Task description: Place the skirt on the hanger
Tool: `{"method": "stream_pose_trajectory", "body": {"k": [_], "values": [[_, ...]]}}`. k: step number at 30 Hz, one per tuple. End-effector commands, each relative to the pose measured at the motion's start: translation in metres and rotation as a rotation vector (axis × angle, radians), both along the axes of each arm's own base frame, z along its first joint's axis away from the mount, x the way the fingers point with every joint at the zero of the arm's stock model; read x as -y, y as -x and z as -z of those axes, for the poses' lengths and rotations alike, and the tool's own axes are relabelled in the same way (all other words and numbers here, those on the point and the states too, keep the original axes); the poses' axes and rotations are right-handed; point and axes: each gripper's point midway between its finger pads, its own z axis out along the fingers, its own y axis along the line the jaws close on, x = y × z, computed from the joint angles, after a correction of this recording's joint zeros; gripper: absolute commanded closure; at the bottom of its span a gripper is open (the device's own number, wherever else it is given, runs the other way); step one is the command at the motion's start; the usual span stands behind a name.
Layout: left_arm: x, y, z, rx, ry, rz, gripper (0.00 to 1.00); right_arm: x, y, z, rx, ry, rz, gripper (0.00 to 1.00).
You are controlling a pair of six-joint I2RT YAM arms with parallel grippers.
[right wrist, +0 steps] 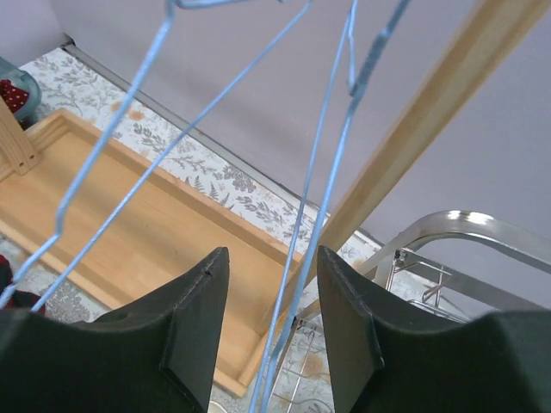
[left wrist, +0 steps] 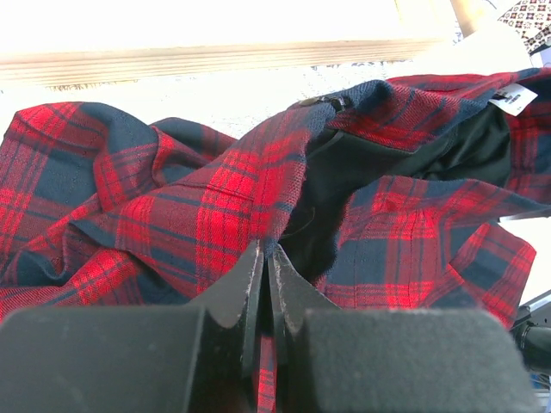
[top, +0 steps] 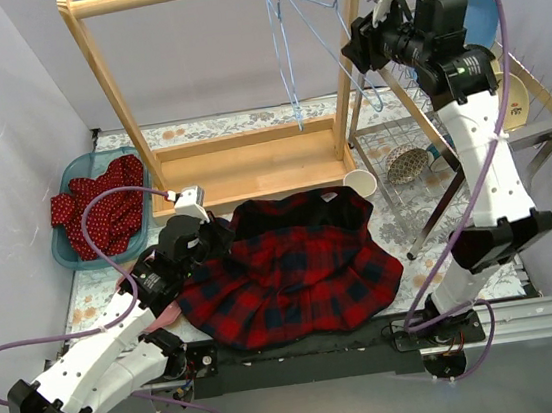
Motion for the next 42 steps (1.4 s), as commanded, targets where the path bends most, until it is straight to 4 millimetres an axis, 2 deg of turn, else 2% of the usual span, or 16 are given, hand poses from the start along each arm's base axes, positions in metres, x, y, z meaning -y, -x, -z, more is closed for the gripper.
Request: {"method": "stream_pose_trajectory", "body": {"k": [1,6,8,10,17,22,24,28,33,36,39,40,42], "values": [[0.000,-0.001,-0.006,0.031,0.008,0.009,1.00,0.007,-0.018,-0.020,0.036,-0.080,0.034,0.48],[0.000,-0.002,-0.004,0.023,0.000,0.008,1.00,0.003,-0.036,-0.004,0.001,-0.087,0.026,0.54],[0.000,-0.002,-0.004,0.025,-0.002,0.006,1.00,0.002,-0.041,0.004,-0.021,-0.090,0.018,0.60],[0.000,-0.002,-0.002,0.020,-0.006,0.006,1.00,-0.003,-0.040,0.009,-0.043,-0.100,-0.008,0.67],[0.000,-0.003,-0.002,0.020,-0.010,0.009,1.00,-0.010,-0.035,0.018,-0.086,-0.118,-0.046,0.79],[0.001,-0.003,-0.001,0.017,-0.012,0.011,1.00,-0.012,-0.045,0.026,-0.102,-0.123,-0.036,0.85],[0.001,-0.003,-0.001,0.016,-0.010,0.012,1.00,-0.011,-0.049,0.025,-0.097,-0.125,-0.028,0.85],[0.000,-0.003,-0.002,0.021,-0.008,0.009,1.00,-0.011,-0.056,0.026,-0.092,-0.125,-0.025,0.72],[0.000,-0.003,-0.001,0.019,-0.009,0.007,1.00,-0.014,-0.058,0.027,-0.093,-0.126,-0.035,0.69],[0.000,-0.003,-0.002,0.021,-0.008,0.006,1.00,-0.017,-0.059,0.028,-0.097,-0.131,-0.048,0.73],[-0.001,-0.003,-0.002,0.022,-0.010,0.007,1.00,-0.017,-0.058,0.027,-0.097,-0.134,-0.058,0.88],[0.000,-0.003,-0.002,0.021,-0.008,0.006,1.00,-0.017,-0.057,0.024,-0.090,-0.134,-0.058,0.98],[-0.001,-0.003,-0.002,0.022,-0.010,0.007,1.00,-0.018,-0.055,0.022,-0.084,-0.133,-0.062,0.99]]}}
